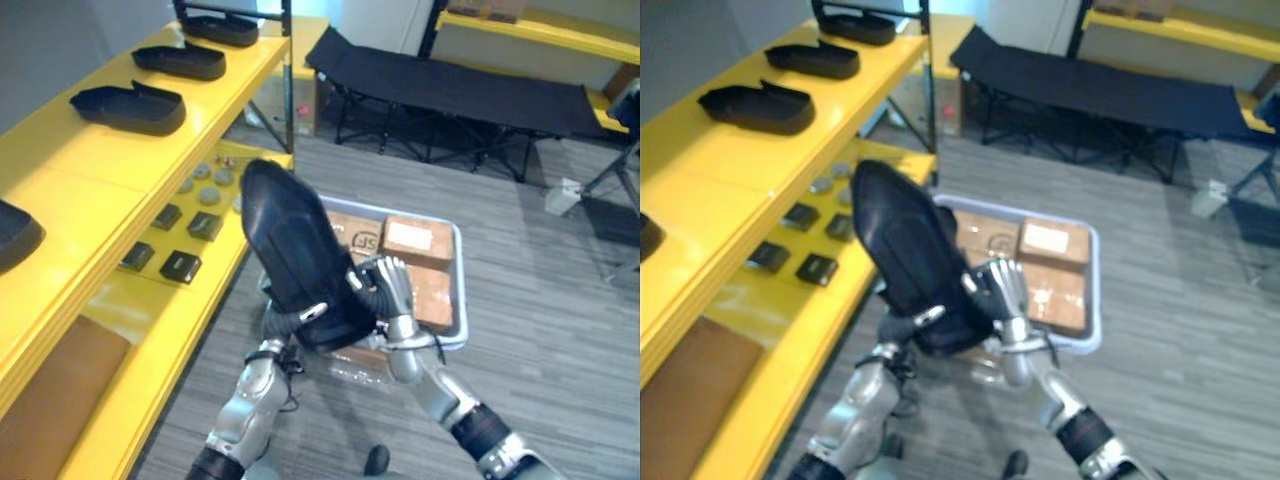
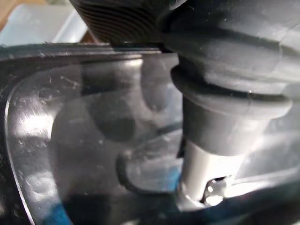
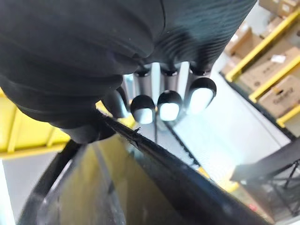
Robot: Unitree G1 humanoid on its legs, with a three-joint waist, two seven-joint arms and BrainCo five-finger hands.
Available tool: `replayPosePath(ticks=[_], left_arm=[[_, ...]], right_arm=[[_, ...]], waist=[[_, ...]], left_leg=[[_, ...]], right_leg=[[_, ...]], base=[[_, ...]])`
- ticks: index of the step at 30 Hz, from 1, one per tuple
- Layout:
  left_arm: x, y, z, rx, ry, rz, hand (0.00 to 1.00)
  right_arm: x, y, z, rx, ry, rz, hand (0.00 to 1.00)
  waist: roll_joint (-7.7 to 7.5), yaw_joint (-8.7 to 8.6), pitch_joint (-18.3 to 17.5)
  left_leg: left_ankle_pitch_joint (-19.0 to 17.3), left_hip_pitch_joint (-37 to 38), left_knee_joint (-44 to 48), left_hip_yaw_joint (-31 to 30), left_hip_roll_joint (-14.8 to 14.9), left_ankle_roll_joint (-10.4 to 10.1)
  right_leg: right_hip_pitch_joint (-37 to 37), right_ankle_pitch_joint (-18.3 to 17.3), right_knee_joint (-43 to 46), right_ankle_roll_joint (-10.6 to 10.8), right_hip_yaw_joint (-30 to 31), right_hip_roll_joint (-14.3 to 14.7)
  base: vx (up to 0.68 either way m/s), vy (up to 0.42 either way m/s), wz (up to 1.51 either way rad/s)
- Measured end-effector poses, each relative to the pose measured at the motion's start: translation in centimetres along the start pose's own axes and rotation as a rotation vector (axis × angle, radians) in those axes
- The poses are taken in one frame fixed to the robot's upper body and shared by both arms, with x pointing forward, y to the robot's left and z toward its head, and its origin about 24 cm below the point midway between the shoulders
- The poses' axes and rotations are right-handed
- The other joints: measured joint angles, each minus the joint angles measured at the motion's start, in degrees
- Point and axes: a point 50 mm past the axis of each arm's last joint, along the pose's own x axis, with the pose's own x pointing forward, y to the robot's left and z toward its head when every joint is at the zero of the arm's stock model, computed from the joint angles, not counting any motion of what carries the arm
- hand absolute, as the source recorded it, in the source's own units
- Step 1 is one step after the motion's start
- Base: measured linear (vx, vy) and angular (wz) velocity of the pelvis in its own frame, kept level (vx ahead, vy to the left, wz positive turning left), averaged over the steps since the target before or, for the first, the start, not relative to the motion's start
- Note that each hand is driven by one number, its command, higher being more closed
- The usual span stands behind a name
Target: Walk over and take plastic housings, then place them on the shelf
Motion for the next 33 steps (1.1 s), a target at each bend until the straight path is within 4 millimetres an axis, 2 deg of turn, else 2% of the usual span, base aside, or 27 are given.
replayPosePath(ticks=[10,11,19,23,25,28,30,33], left_arm=[[0.0,0.4,-0.4,-0.093,0.034,0.017,1.0],[0.0,0.3,-0.4,-0.111,0.038,0.011,1.0],[0.0,0.4,-0.2,-0.122,0.017,0.007,1.0],[0.0,0.4,0.8,-0.008,-0.091,0.047,1.0],[0.0,0.5,2.1,0.057,-0.178,0.085,1.0],[-0.3,0.3,4.5,0.103,-0.32,0.13,1.0],[-0.8,-0.1,6.7,0.124,-0.473,0.189,1.0],[-1.5,-0.1,8.4,0.174,-0.606,0.246,1.0]], right_arm=[[-0.1,0.4,0.7,0.044,-0.013,0.008,1.0],[-0.1,0.4,0.8,0.055,-0.02,0.007,0.0],[-0.2,0.5,2.0,0.158,-0.063,0.005,0.0],[-1.2,0.5,2.0,0.303,0.002,-0.006,0.0],[-1.6,0.5,2.5,0.404,0.027,-0.018,0.0],[-1.1,-0.1,3.7,0.526,0.011,-0.054,0.0],[-0.8,-0.8,4.9,0.629,-0.026,-0.078,0.0],[0.1,-2.5,4.9,0.788,-0.009,-0.127,0.0]], waist=[[0.0,-0.23,-0.4],[0.0,-0.3,-0.4],[-0.01,-0.39,-0.4],[-0.05,-0.37,-0.4],[-0.04,-0.47,-0.4],[-0.04,-0.6,-0.4],[0.03,-1.13,-1.2],[0.47,-1.55,-1.7]], left_leg=[[-0.5,0.0,1.2,0.3,0.3,-0.1],[-0.5,0.0,1.2,0.3,0.3,-0.1],[-0.6,0.0,1.2,0.4,0.4,-0.2],[-0.6,0.1,1.2,0.4,0.4,-0.2],[-0.6,0.2,1.2,0.9,0.4,-0.3],[-0.8,0.9,1.1,1.7,0.4,-0.3],[-0.9,1.1,1.1,1.9,0.4,-0.3],[-0.9,1.4,1.0,2.2,0.4,-0.3]], right_leg=[[-0.3,-0.3,-0.2,-0.6,0.9,0.2],[-0.3,-0.3,-0.5,-0.7,0.9,0.2],[-0.3,-0.1,-0.4,-0.4,0.9,0.2],[-0.3,0.0,-0.1,-0.4,0.9,0.3],[-0.3,0.0,-0.1,-0.4,1.0,0.3],[-0.2,-0.1,-0.1,-0.7,1.4,0.3],[-0.1,-0.2,-0.1,-0.8,1.5,0.3],[-0.1,-0.2,-0.1,-0.8,1.8,0.3]], base=[[-0.03,0.001,-0.04],[0.0,0.0,0.0],[0.0,0.0,0.0],[0.0,0.0,0.0],[-0.01,0.003,-0.06],[-0.02,0.008,-0.11],[0.0,0.005,-0.03],[0.0,0.004,-0.05]])
